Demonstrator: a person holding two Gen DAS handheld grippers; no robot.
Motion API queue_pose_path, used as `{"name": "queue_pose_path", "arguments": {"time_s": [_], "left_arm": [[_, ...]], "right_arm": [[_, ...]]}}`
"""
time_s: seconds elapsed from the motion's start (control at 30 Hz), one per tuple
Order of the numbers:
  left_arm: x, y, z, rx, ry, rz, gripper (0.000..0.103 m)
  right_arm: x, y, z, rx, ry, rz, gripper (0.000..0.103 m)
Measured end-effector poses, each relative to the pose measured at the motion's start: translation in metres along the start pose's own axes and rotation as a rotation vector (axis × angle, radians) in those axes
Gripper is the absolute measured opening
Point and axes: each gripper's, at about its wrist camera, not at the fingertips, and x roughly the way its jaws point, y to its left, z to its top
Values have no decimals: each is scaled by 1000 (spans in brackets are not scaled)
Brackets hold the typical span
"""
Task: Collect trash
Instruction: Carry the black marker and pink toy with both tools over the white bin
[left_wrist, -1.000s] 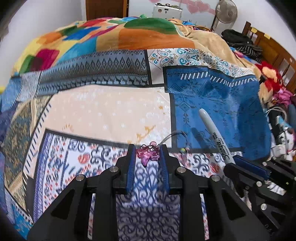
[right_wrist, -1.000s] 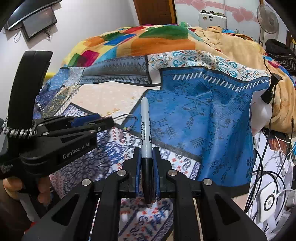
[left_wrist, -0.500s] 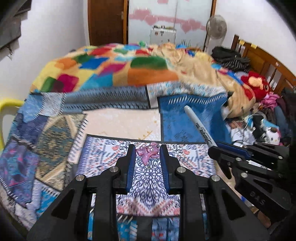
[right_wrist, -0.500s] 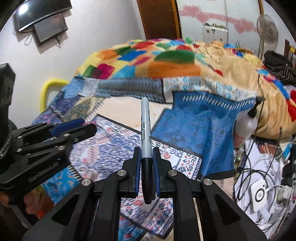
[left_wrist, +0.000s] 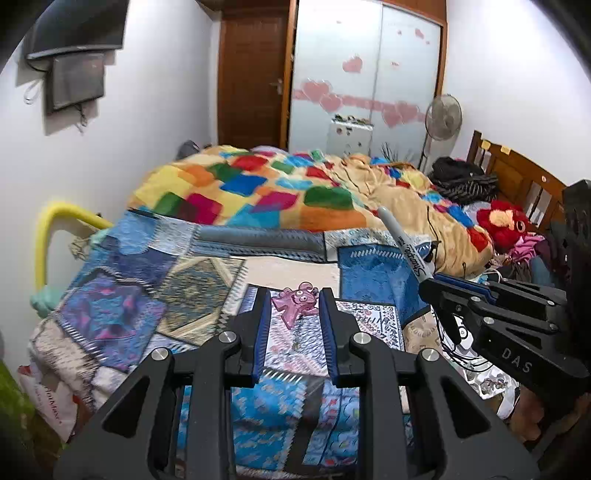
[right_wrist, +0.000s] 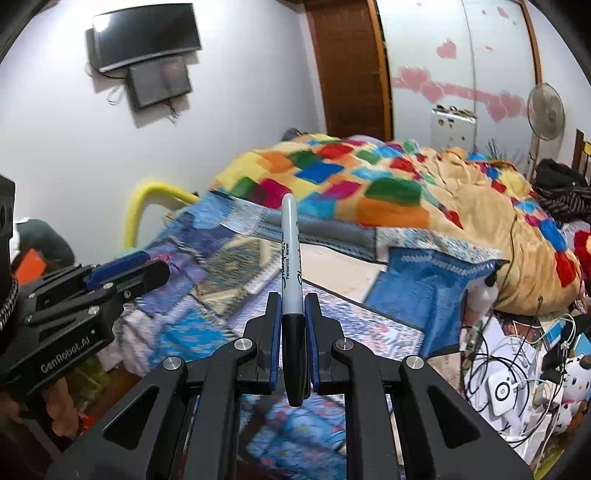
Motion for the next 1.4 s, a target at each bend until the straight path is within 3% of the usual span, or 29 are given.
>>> {"name": "queue_pose_path", "arguments": {"time_s": [0.4, 0.73, 1.03, 1.4], "left_arm": [[-128, 59, -37, -83, -120, 105, 25], [-188, 115, -98, -128, -100, 220, 25], [-210, 166, -154, -210, -40, 288, 25], [-181, 221, -224, -323, 113, 324, 25]], "right_arm": [[-51, 88, -17, -64, -46, 116, 11], [-68, 148, -35, -128, -42, 211, 11], [-51, 216, -67, -231, 46, 296, 12], [21, 276, -125, -319, 296, 370, 12]]}}
